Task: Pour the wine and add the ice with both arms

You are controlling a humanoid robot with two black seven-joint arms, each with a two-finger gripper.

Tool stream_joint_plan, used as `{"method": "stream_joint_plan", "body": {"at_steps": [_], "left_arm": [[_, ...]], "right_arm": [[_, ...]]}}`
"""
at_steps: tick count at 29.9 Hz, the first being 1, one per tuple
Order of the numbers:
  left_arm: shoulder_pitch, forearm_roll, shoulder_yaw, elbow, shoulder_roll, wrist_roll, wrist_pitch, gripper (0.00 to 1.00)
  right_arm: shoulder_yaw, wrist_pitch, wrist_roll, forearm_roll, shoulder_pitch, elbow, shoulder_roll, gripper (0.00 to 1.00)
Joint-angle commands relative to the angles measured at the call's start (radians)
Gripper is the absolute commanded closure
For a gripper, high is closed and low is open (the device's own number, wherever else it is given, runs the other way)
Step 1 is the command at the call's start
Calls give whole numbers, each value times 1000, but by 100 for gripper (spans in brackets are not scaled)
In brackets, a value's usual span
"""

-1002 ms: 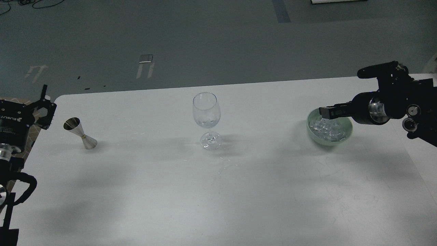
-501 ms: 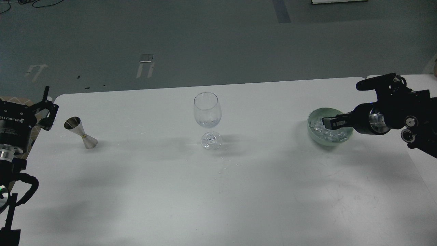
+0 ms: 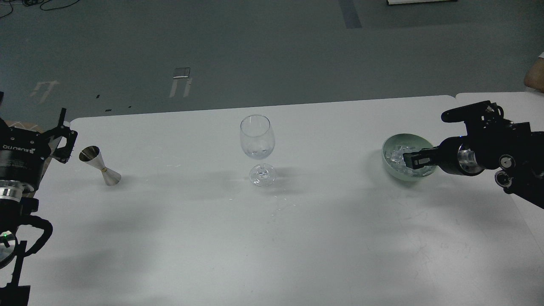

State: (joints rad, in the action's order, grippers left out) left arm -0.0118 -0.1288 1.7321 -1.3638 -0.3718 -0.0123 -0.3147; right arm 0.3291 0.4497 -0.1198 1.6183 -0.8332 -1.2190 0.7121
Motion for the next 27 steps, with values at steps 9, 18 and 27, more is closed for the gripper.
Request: {"method": "stream_joint_plan", "body": {"at_steps": [9,18,27], "left_arm": [[1,0,-2,9,-6,2,-7,2],[3,0,-3,9,-4,3,-20,2],[3,0,-3,9,-3,2,-21,2]], "right_arm": [[-1,1,-27,2,0,10,-23,49],[-2,1,-47,2,3,22,-32,57],[-5,7,-99,-1,6,22,-36,79]]}}
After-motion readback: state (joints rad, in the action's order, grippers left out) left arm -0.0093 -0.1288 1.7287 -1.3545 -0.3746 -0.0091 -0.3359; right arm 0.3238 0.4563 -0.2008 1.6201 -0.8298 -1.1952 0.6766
